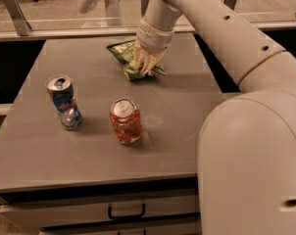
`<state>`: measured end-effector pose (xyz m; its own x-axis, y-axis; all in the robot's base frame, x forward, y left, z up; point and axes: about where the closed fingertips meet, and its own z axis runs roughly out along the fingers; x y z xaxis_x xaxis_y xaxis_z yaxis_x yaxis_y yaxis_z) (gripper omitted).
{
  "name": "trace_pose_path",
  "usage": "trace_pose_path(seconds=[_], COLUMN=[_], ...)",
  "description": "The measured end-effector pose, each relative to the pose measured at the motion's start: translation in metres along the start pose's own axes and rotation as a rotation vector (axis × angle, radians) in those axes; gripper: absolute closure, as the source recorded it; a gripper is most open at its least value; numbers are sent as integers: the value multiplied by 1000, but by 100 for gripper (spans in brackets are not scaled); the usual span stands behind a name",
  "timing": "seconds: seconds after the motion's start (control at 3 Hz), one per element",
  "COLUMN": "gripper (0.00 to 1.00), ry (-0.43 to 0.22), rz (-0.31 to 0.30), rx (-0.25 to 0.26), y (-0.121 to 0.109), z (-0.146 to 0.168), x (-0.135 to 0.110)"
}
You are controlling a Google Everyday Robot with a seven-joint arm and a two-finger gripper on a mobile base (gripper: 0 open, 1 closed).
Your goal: Move green jalapeno chip bag near coke can
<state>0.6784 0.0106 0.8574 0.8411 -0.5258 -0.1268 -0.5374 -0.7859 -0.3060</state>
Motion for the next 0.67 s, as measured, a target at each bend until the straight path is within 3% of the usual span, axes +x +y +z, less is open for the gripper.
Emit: trace_pose_path(seconds=[0.67], gripper=[100], ry=[-155], rz=[190], rx=[-66], y=[44], z=[-19], x=[-54])
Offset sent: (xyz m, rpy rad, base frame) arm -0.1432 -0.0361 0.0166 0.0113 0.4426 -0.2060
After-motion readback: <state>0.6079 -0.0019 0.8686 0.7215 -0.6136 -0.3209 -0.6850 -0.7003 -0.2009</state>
